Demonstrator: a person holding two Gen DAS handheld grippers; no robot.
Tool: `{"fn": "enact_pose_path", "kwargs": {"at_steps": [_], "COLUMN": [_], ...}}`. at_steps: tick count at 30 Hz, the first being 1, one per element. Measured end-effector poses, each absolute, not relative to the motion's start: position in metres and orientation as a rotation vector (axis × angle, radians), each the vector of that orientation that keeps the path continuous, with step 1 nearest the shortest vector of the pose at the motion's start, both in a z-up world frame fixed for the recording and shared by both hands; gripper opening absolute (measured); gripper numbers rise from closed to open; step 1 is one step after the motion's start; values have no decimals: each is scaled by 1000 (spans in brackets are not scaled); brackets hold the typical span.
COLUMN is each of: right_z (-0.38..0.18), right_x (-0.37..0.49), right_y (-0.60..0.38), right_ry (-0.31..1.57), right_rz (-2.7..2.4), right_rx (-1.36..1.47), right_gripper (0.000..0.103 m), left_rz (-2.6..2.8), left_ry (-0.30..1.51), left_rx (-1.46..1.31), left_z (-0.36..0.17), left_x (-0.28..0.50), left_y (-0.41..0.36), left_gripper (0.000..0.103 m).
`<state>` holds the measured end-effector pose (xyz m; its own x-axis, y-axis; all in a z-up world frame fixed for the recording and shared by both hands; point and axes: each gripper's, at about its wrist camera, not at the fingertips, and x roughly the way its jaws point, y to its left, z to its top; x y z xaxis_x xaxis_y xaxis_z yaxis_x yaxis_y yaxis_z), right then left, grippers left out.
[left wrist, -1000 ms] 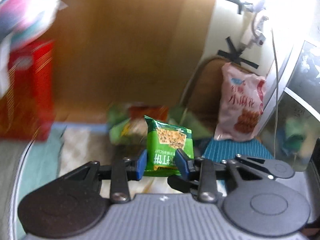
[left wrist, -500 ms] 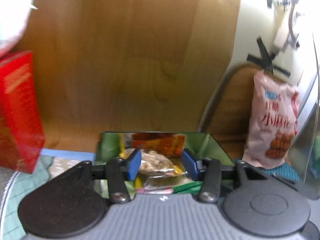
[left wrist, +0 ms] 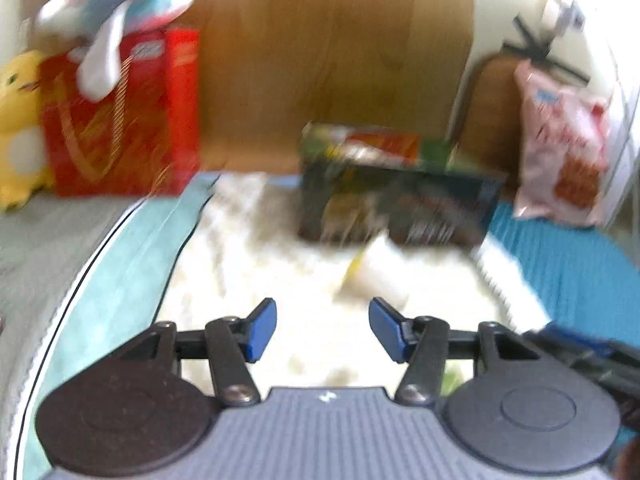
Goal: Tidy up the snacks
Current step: 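Move the left gripper toward the white cup with yellow lid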
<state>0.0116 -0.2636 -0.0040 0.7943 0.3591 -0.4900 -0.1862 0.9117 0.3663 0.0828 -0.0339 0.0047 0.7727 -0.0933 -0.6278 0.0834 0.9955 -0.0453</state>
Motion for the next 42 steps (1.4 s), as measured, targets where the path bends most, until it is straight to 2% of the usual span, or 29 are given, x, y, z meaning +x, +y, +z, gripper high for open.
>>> {"fn": "enact_pose_path", "kwargs": {"at_steps": [3,11,14,23,37,39,42], "right_z": [-2,-2,-1,-1,0,-1,-2], "right_x": [-2,-11,-14,-15,-15,-13,-11], "right_y": [-266,-269,-268,-268,-267,-267,-265], "right_ry": [558,520,505,507,512,520,538], "right_rz": [287,283,282,277,269,272,279], "right_rx": [310,302,292,299,291,287,276], "right_gripper": [48,49,54,54,58,58,58], "left_rz": [-21,58,59,57,42,39,34], "left_ry": [660,564,535,530,516,512,510], "left_rx": [45,135,170,173,172,171,168], "left_z": [-10,-18,-18,-18,-18,-17,-17], "left_x": [63,40,36,37,34,33,33], "left_y": [-33,-37,-44,-47,-46,-46,-46], "left_gripper": [52,52,53,56,67,73,76]}}
